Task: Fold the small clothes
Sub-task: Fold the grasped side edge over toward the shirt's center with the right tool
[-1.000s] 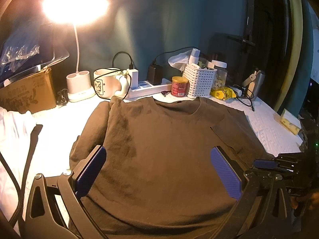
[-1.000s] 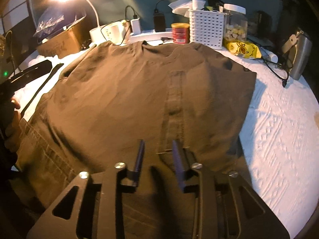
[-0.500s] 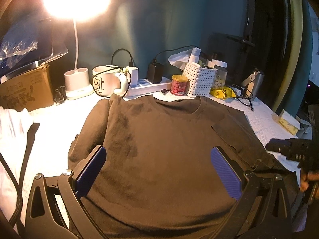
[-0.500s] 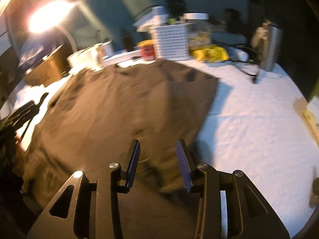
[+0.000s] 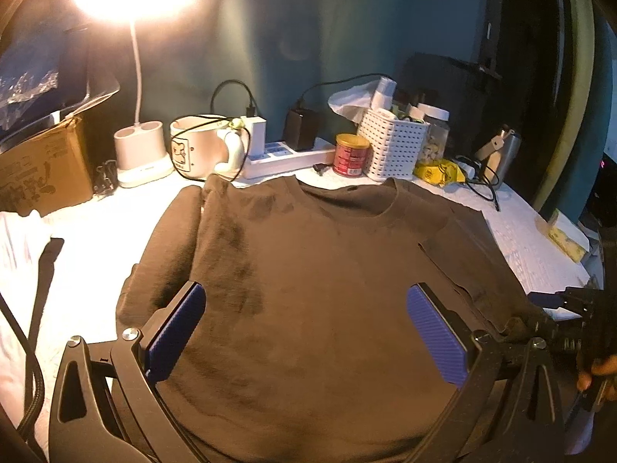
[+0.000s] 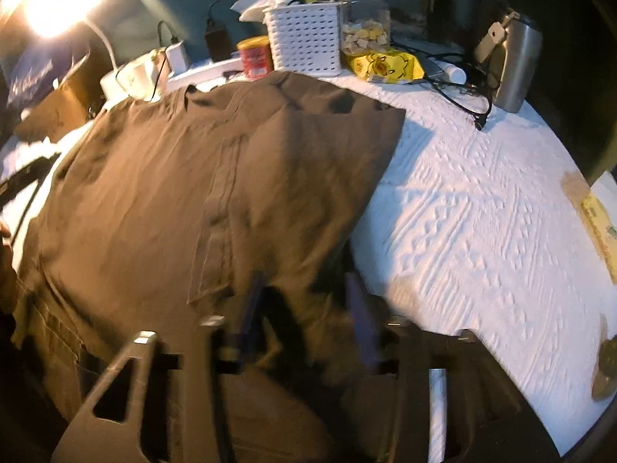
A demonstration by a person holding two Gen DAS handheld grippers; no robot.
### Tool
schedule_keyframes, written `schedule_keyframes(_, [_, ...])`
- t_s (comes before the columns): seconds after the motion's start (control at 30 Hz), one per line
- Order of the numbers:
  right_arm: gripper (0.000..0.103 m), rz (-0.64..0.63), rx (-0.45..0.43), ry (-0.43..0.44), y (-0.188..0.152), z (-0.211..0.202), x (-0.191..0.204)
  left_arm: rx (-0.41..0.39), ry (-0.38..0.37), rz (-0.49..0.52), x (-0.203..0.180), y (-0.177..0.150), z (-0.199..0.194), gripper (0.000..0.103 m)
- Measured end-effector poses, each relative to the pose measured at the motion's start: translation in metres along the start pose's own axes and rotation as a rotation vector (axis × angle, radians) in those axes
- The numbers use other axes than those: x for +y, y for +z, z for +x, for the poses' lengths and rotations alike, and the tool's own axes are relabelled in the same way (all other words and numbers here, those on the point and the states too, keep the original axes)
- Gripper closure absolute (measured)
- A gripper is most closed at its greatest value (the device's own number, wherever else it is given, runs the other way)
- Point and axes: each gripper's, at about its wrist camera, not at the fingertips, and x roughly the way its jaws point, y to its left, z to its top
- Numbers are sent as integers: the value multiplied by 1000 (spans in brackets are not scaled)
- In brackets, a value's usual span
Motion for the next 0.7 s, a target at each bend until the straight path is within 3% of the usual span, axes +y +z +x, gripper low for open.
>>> schedule_keyframes(0.23, [27,-37,-22,-4,-8,-10,8,1,-18,17,-6,-2,-5,0])
schedule_keyframes(0.43, [27,24,-70,-38,19,-10,-24,-11,-2,13,-3,1,-6,0])
schedule_keyframes(0.63, [27,91,-75,15,51,10,-54,-16,26,2,4,7,0,0])
schedule_keyframes(0.7, [32,110,-65,19,60,19,-61,-9,34,-1,6,7,4,0])
